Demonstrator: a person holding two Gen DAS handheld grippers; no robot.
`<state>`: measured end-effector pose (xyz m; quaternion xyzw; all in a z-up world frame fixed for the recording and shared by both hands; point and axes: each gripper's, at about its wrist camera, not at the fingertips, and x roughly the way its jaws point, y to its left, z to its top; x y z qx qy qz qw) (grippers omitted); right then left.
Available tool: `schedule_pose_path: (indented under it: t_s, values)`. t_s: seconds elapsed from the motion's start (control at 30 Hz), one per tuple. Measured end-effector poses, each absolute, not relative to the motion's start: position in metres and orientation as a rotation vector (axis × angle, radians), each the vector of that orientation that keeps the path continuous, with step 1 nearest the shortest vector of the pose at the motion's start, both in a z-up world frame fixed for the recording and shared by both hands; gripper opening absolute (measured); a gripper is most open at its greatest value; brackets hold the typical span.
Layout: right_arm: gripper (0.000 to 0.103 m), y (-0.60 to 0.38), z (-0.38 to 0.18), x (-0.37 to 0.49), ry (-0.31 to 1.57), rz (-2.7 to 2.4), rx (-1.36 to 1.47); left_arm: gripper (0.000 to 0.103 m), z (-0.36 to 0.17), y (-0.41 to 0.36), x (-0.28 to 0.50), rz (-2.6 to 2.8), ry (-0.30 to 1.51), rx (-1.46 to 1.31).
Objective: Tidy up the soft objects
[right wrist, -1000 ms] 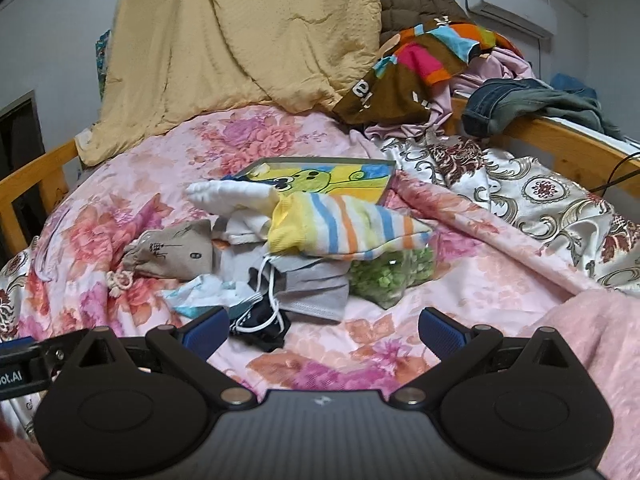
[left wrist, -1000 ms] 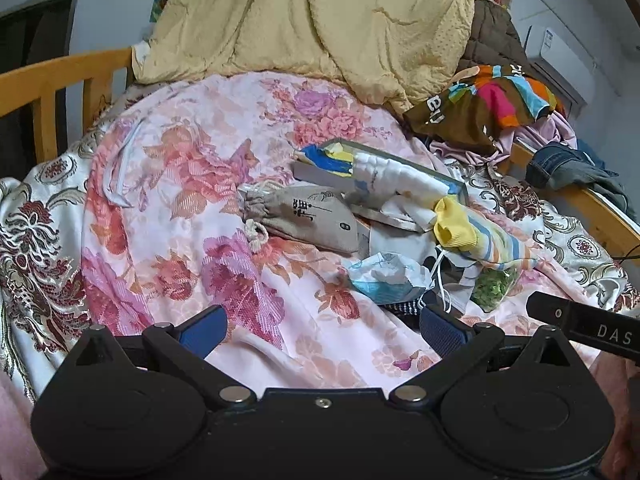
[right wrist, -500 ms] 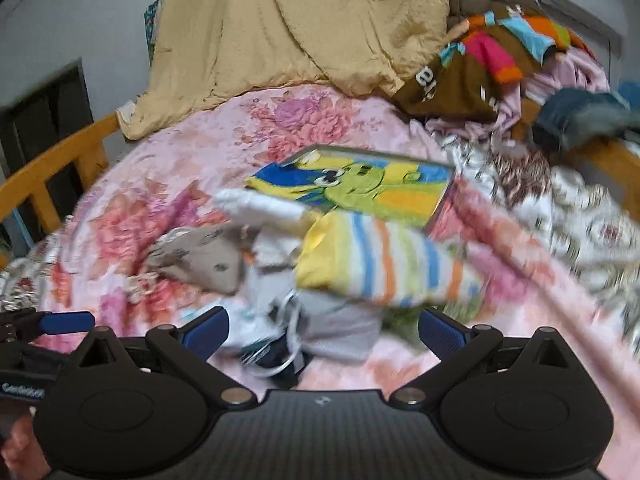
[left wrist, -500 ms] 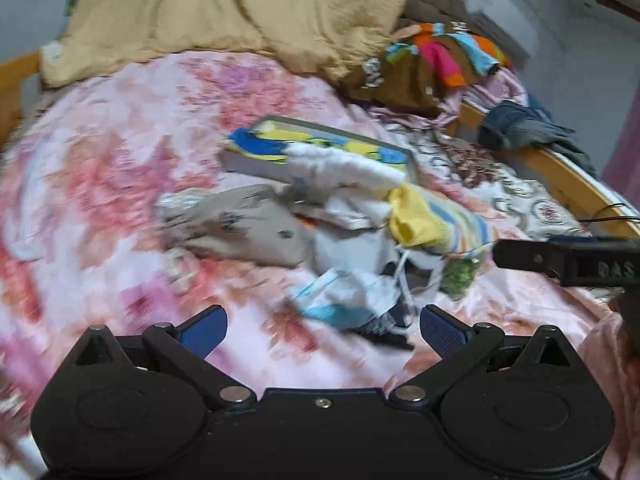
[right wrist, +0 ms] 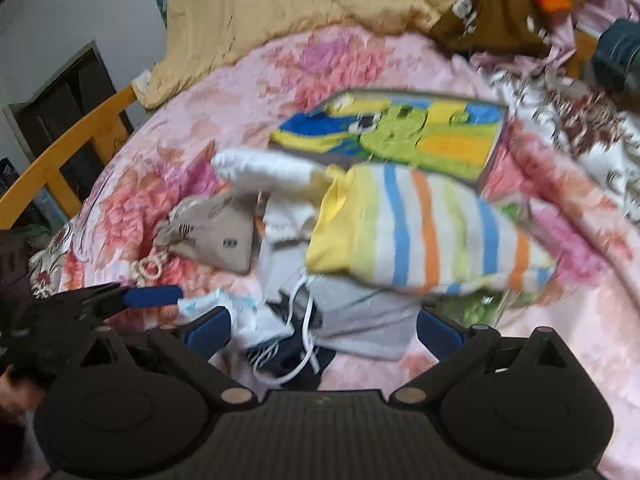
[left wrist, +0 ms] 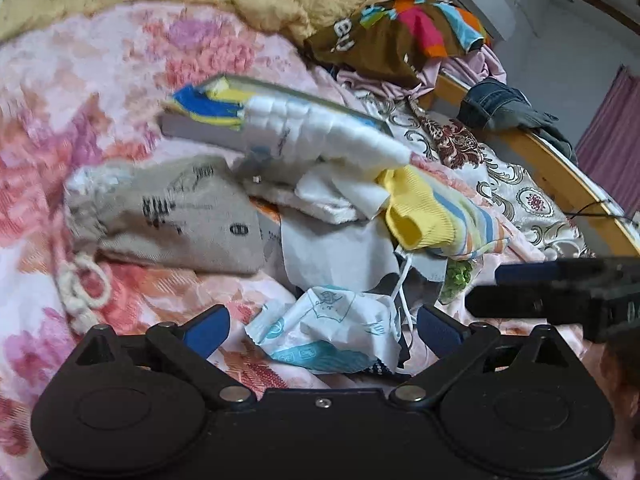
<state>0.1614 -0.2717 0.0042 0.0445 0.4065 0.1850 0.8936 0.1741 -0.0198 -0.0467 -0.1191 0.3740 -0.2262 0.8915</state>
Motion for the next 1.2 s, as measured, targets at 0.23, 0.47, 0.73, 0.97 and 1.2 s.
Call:
schedule_pose_path:
  t_s: [0.23, 0.47, 0.73, 0.97, 1.2]
  values:
    - [0.094, -0.251, -0.014, 0.166, 0.948, 0.46, 0.022, 0.079, -0.063, -0.011, 0.188, -0.476, 0.856, -0.331]
    - [0.09, -0.242, -0.023, 0.168, 0.989, 0.505, 0.017, 0.067, -0.07, 0.0, 0.194, -0.454, 0.882, -0.44]
    - [0.08, -0.242, -0.036, 0.178, 1.047, 0.51, 0.08, 0.061, -0.07, 0.004, 0.194, -0.434, 0.861, -0.48]
    - [0.055, -0.236, -0.053, 0.184, 1.083, 0.494, 0.155, 0.043, -0.073, 0.009, 0.195, -0.41, 0.857, -0.529]
    - [0.015, -0.247, -0.058, 0.188, 1.063, 0.467, 0.265, 0.029, -0.074, 0.012, 0.193, -0.382, 0.844, -0.553]
